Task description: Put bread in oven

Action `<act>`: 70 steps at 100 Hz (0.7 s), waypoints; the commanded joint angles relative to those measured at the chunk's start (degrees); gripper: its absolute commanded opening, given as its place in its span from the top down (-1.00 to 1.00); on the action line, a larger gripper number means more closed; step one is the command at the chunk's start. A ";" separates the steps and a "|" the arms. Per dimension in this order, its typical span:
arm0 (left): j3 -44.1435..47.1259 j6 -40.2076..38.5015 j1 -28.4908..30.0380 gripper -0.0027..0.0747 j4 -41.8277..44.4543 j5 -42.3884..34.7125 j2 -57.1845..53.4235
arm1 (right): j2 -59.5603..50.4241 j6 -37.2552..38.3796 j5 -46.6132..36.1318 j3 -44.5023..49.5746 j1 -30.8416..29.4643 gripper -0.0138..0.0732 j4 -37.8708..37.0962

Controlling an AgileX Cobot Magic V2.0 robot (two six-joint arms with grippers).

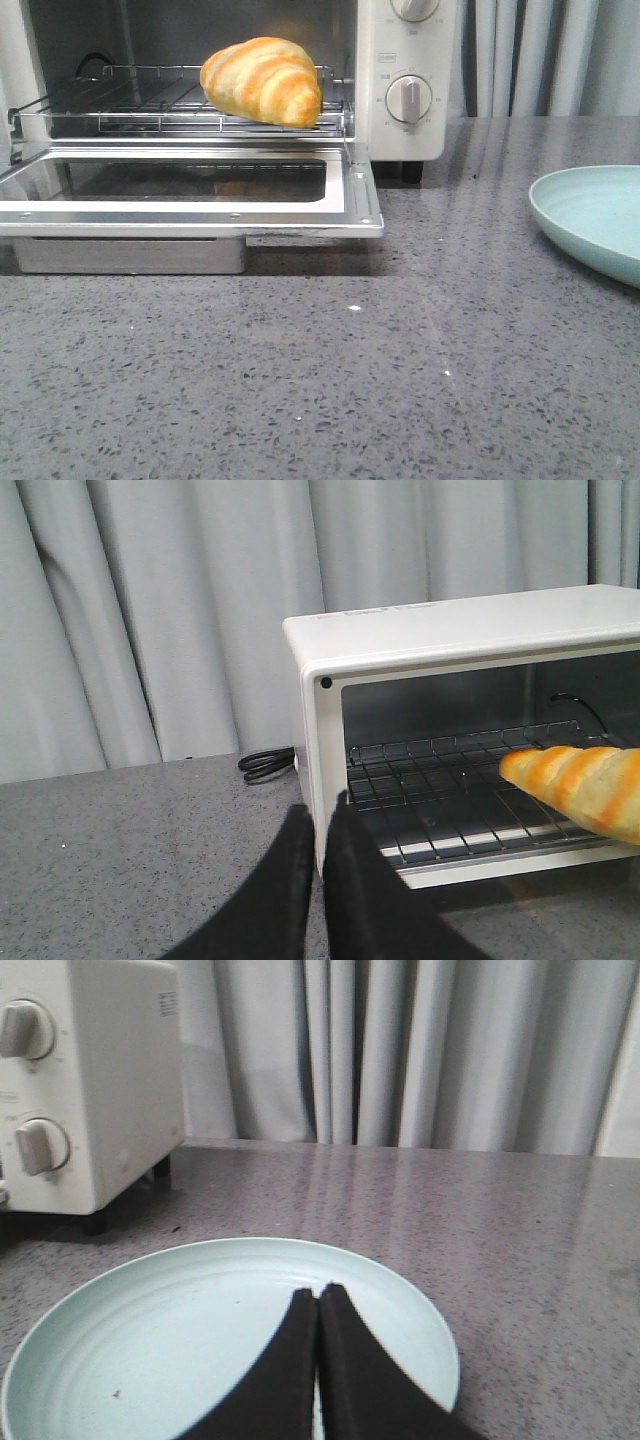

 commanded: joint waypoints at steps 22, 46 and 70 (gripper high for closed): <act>-1.55 -0.07 0.09 0.98 -0.85 -3.85 0.46 | -1.08 -0.35 -3.88 0.46 -2.35 0.81 0.75; -1.55 -0.07 0.09 0.98 -0.85 -3.85 0.46 | -1.08 -0.35 -3.98 0.46 -2.35 0.81 0.75; -1.55 -0.07 0.09 0.98 -0.85 -3.85 0.46 | -1.08 -0.35 -3.86 0.46 -2.35 0.81 0.75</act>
